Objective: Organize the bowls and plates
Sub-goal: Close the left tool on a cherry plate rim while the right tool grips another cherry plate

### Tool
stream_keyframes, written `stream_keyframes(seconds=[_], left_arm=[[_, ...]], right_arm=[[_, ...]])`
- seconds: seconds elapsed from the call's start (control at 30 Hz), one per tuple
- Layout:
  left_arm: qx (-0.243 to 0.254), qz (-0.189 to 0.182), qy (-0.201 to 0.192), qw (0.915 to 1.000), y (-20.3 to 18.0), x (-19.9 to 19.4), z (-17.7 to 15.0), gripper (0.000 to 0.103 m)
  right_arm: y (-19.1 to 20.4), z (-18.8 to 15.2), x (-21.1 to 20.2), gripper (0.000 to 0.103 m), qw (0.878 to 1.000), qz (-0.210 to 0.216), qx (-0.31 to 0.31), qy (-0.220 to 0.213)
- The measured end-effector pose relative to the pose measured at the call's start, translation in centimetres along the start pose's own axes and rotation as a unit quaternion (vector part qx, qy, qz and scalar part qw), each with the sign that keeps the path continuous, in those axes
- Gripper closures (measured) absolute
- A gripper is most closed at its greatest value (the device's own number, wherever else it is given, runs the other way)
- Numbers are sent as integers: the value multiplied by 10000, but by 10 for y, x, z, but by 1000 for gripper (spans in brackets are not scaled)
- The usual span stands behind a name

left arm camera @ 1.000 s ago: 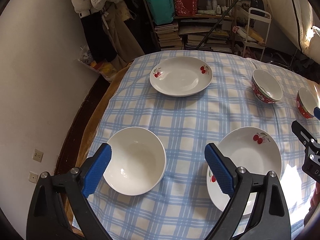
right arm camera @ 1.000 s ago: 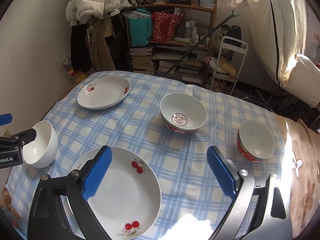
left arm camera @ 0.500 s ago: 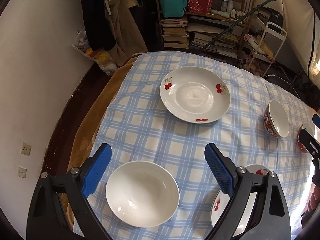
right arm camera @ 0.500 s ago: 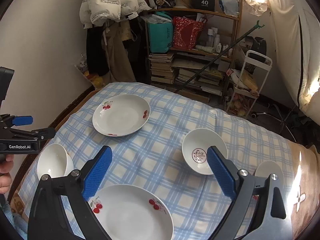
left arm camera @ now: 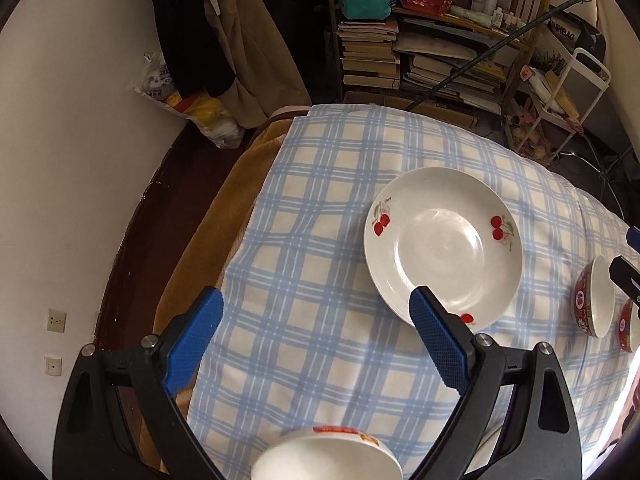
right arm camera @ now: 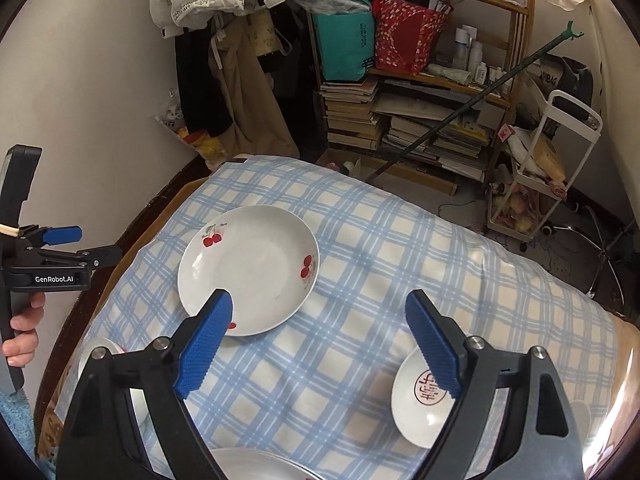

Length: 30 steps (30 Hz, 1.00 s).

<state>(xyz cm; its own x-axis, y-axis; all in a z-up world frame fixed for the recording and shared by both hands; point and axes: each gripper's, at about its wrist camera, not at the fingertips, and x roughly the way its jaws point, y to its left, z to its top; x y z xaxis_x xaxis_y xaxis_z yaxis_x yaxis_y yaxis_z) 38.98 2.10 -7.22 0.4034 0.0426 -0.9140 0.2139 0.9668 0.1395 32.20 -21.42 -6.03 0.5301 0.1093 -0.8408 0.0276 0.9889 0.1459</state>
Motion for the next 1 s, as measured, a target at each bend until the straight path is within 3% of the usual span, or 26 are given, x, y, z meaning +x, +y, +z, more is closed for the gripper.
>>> stream_keyframes(seconds=[0.13,0.23,0.47,0.5,0.53,0.57,0.7,0.8,0.83,1.0], left_arm=[[177,46,-145,9997,-4,23,18,10],[118,-115,26,9999,-6,46,28,10],[41,-389,370,9986,-10,90,35,11],[-45,-551,441,9975,-8,96,34,14],[-128,-713,464,9963,-6,100,32,33],[-130,-844,532,9949,-6,105,30,45],[18,-686,539,9962,-11,120,22,47],[-168,-965,615,9933,-10,129,19,52],[-236,-1065,651,9919,-10,131,20,57],[-464,-1223,814,9881,-19,133,25,87]], right_arm=[[-1,10,31,23,9999,59,80,137],[-4,13,55,34,9992,178,224,272],[-7,11,99,42,9971,314,335,611],[-8,10,103,44,9966,335,360,666],[-8,9,107,52,9963,328,363,705],[-8,8,111,58,9963,274,333,742],[-12,5,125,59,9954,373,427,766],[-14,4,136,69,9943,366,507,862],[-15,4,139,76,9939,377,523,894],[-18,5,146,85,9885,746,894,960]])
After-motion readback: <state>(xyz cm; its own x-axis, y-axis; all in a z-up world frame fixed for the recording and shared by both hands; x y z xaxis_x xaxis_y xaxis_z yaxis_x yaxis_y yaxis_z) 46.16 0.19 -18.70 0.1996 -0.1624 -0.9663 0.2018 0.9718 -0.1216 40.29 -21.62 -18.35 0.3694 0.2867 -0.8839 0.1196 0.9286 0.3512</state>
